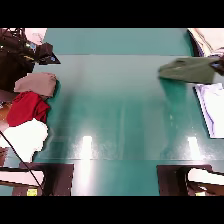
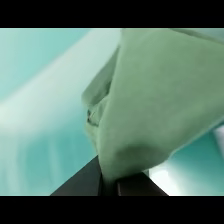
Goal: Fold the shirts.
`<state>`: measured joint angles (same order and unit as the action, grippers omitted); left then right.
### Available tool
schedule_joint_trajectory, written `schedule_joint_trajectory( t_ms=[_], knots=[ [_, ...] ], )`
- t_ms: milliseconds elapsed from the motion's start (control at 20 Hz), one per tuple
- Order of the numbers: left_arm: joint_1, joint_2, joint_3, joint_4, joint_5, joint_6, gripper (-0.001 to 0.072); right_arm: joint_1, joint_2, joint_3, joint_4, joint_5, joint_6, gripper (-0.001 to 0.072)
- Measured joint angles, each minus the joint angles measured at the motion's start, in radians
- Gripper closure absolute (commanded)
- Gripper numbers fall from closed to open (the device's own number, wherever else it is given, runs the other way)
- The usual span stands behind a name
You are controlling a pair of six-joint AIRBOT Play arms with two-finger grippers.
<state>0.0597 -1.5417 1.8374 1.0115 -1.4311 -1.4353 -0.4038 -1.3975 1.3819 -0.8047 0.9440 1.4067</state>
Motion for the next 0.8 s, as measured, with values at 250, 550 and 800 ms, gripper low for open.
schedule_joint_trajectory(
  t_ms=[250, 550, 800],
  knots=[
    [-0.087, 0.0, 0.0, 0.0, 0.071, 0.0, 0.0684, -0.12, 0.063, -0.035, -0.008, -0.093, 0.014, 0.0699],
    [-0.154, 0.0, 0.0, 0.007, 0.101, 0.019, 0.0684, -0.151, 0.139, 0.045, -0.046, -0.024, -0.002, 0.0699],
    [-0.167, 0.0, 0.0, 0.01, 0.103, 0.027, 0.0684, -0.156, 0.252, 0.001, -0.233, 0.079, 0.025, 0.0698]
  ],
)
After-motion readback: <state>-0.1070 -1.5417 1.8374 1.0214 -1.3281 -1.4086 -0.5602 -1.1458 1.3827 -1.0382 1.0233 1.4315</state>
